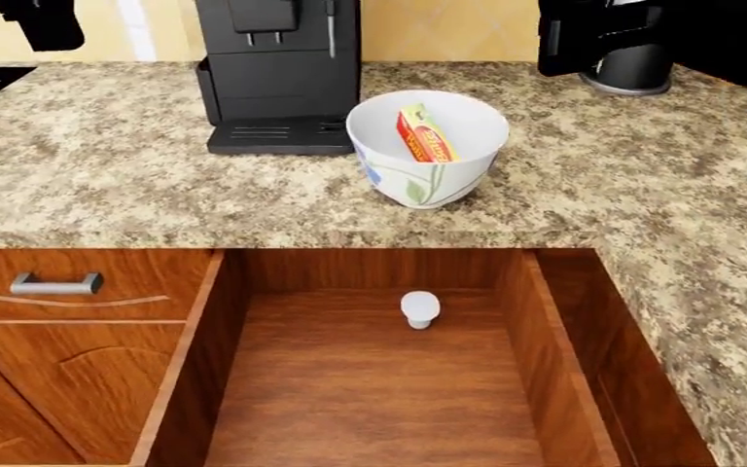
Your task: Place the bar in the bowl and close the drawer.
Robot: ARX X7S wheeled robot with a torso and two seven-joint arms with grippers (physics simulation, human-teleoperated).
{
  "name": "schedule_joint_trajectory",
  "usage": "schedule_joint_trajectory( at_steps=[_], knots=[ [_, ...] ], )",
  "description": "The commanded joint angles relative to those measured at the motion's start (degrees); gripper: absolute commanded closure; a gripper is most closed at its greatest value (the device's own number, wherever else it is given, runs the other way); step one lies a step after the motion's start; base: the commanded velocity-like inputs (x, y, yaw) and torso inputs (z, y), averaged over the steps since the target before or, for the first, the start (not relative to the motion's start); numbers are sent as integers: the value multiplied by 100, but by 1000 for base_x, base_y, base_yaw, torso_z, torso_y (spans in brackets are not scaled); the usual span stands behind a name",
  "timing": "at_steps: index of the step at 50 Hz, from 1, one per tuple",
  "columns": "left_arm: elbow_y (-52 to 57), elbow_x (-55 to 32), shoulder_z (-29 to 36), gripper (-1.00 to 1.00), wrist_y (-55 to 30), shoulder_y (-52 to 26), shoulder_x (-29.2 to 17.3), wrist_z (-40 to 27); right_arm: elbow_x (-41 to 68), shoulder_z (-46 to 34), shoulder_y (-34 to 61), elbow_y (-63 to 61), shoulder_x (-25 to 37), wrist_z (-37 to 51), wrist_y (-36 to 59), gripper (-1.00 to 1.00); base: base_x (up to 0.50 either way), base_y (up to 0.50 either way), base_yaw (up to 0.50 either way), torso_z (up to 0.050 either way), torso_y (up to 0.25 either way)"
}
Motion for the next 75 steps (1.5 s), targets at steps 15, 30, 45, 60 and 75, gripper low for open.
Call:
schedule_joint_trajectory(
  at_steps=[15,30,45,60,75],
  knots=[
    [280,-319,-155,-100,166,151,-56,-40,336,-46,-216,-463,366,357,-163,-100,1,500,0,0,0],
    [306,-338,-139,-100,165,134,-37,16,484,-156,-187,-417,447,421,-278,-100,1,500,0,0,0],
    [343,-334,-107,-100,174,158,-14,48,522,-286,-190,-432,503,400,-373,-100,1,500,0,0,0],
    [389,-441,-96,-100,185,135,-11,2,701,-367,-149,-438,584,531,-436,-100,-20,500,0,0,0],
    [437,-492,-66,-100,194,128,9,-24,832,-458,-114,-445,662,619,-487,-100,-53,500,0,0,0]
  ],
)
